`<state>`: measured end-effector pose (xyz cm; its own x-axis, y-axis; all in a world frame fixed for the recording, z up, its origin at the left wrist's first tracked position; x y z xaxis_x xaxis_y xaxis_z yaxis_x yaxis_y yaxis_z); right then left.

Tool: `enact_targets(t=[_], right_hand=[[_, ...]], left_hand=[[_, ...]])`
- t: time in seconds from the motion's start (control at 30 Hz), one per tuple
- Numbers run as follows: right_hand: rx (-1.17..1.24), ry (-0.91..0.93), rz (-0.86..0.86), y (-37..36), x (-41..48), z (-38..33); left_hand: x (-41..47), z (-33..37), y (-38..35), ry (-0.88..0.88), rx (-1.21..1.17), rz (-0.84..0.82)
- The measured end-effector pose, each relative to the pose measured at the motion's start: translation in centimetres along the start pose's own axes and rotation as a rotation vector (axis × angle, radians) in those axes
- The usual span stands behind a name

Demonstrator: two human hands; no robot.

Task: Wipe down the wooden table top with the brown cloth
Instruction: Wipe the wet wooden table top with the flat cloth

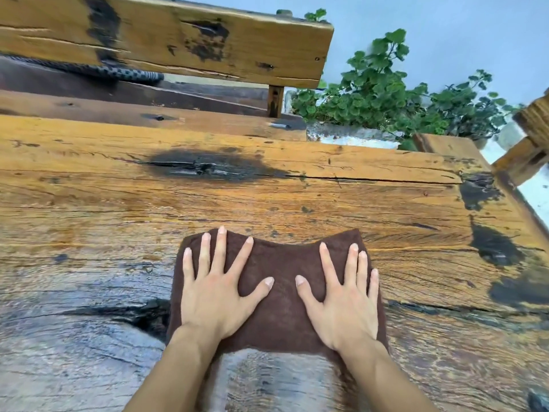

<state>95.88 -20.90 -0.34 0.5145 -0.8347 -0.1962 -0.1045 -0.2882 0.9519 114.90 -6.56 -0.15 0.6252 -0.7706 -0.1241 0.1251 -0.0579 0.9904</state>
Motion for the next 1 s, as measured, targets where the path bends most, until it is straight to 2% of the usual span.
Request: enact_targets(t=[0.7,1.0], right_hand=[[0.024,0.085,0.029,4.2,26.6,-7.5],[0.013,0.087,0.041,4.8,31.1,-8.8]], left_hand=[[26.3,-2.6,3.6,0.014,0.046,0.018],[31.7,-3.1,4.5,-0.028,0.082,0.077]])
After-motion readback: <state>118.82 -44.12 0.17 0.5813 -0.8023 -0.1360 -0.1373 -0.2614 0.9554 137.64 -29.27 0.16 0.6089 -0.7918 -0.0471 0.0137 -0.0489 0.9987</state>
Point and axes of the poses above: each hand's wrist, its own x-axis towards the middle knuckle, its own y-axis out of the back of the hand, z = x × y, the point moved 9 cm from there along x, towards the middle knuckle, and after that the axes turned 7 degrees about x, right-handed, at the moved point
